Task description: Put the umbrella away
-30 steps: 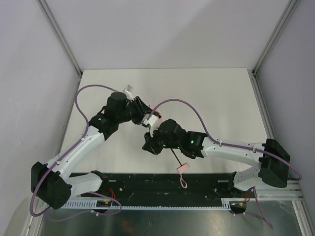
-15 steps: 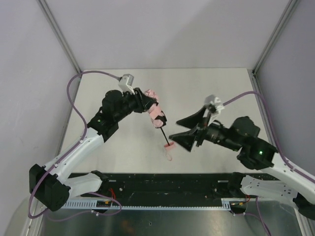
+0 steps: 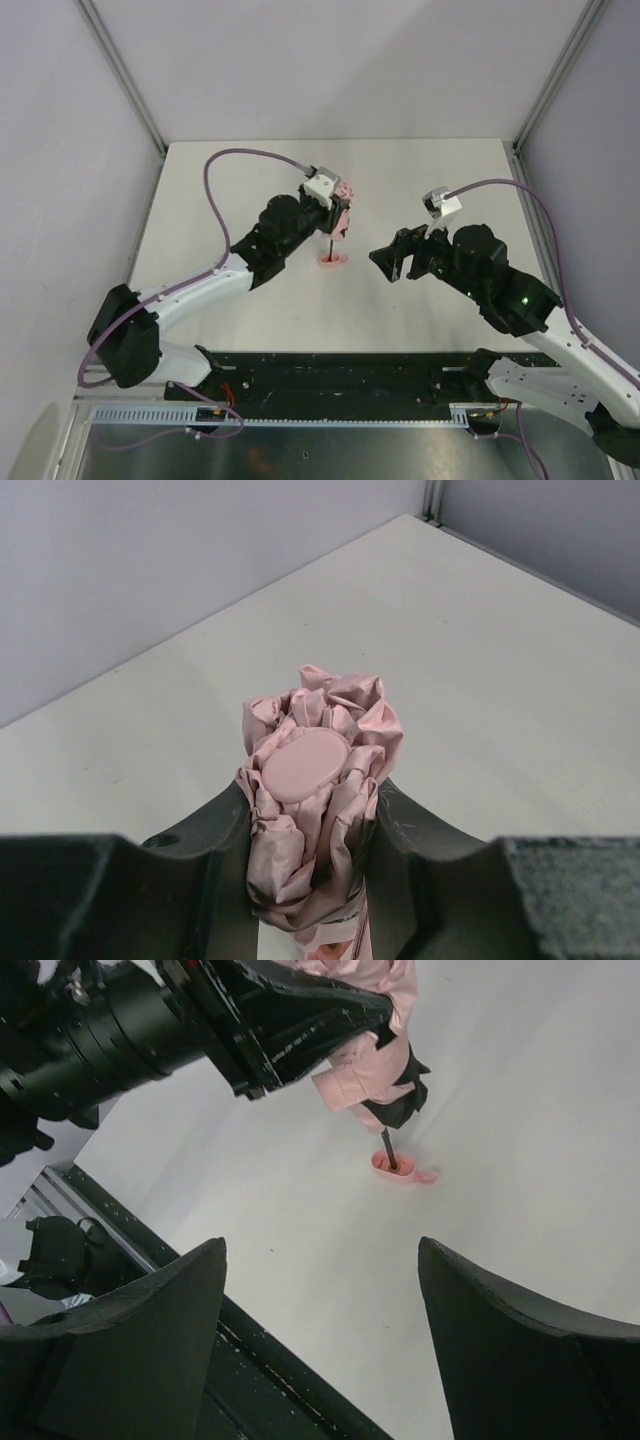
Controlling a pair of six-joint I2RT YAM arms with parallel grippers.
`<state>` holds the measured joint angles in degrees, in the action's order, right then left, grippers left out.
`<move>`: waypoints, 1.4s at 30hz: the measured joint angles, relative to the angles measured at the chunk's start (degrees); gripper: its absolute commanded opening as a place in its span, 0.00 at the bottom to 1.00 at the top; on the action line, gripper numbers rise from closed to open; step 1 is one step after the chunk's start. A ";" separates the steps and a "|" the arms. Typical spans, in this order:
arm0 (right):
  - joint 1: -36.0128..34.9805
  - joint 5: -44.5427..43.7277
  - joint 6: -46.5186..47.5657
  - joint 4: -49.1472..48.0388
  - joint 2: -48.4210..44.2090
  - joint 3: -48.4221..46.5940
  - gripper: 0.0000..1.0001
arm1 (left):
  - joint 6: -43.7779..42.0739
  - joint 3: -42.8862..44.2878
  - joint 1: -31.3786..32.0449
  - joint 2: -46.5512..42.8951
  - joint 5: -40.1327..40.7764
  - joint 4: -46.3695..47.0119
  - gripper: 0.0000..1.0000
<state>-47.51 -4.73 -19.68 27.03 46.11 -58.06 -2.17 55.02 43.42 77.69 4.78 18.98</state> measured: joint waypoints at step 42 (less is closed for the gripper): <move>1.86 0.72 -5.84 8.46 -1.20 5.77 0.81 | 35.69 46.86 -28.39 54.71 -44.00 -28.59 0.25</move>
<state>-45.65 -4.01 -25.52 35.48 44.91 -52.29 33.52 101.89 15.03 132.40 -39.22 -9.61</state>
